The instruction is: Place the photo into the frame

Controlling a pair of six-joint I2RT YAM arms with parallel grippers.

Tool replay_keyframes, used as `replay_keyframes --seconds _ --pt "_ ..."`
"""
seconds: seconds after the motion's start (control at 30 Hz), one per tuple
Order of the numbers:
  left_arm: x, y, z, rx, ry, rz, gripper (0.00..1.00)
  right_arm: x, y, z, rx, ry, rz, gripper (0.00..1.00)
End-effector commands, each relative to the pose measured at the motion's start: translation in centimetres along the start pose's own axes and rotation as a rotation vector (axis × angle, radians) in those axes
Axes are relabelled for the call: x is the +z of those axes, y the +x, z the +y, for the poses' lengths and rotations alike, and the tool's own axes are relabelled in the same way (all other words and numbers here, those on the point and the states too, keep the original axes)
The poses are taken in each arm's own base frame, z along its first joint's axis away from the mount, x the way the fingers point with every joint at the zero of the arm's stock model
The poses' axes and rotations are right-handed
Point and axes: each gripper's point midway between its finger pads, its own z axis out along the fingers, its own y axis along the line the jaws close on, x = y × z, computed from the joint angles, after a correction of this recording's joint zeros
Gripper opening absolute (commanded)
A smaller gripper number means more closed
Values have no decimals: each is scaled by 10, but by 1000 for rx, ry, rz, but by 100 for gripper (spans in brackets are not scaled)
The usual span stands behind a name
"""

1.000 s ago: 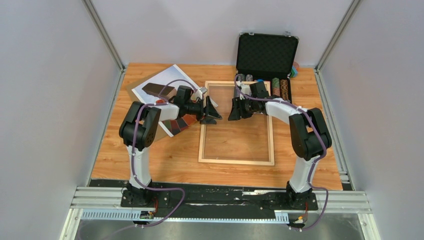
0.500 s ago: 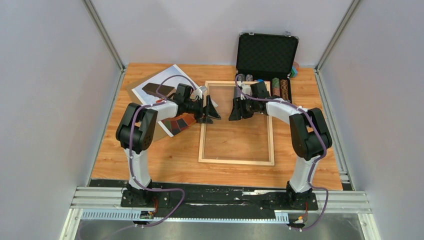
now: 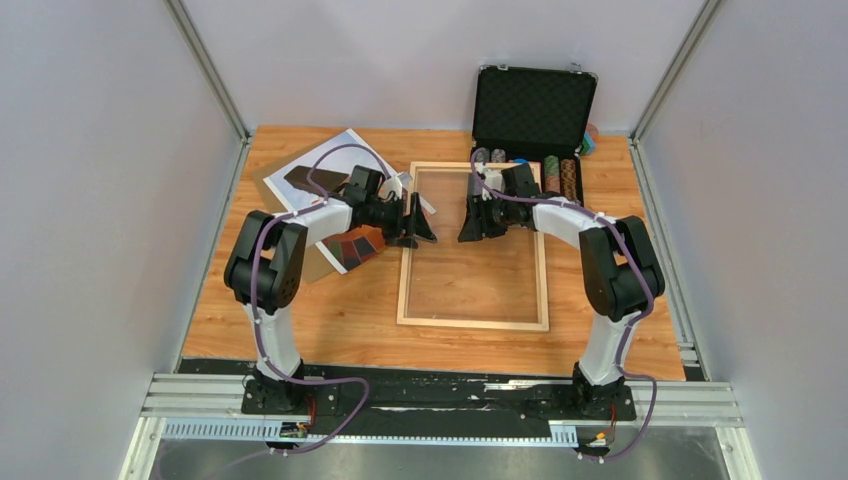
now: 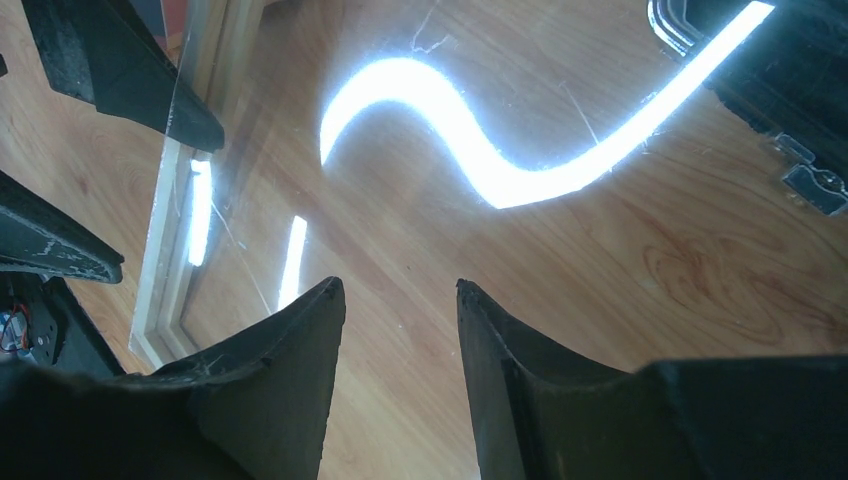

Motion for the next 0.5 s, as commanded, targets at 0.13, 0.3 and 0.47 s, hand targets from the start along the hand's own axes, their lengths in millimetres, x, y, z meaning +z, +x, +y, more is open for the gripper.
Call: replay_keyframes --seconds 0.13,0.3,0.47 --pt "-32 -21 -21 147 -63 -71 88 -8 -2 -4 -10 29 -16 49" --pt "-44 -26 -29 187 -80 -87 88 -8 -2 -3 -8 27 -16 49" --pt "-55 -33 -36 222 -94 -111 88 -8 -2 -3 -7 25 -18 49"
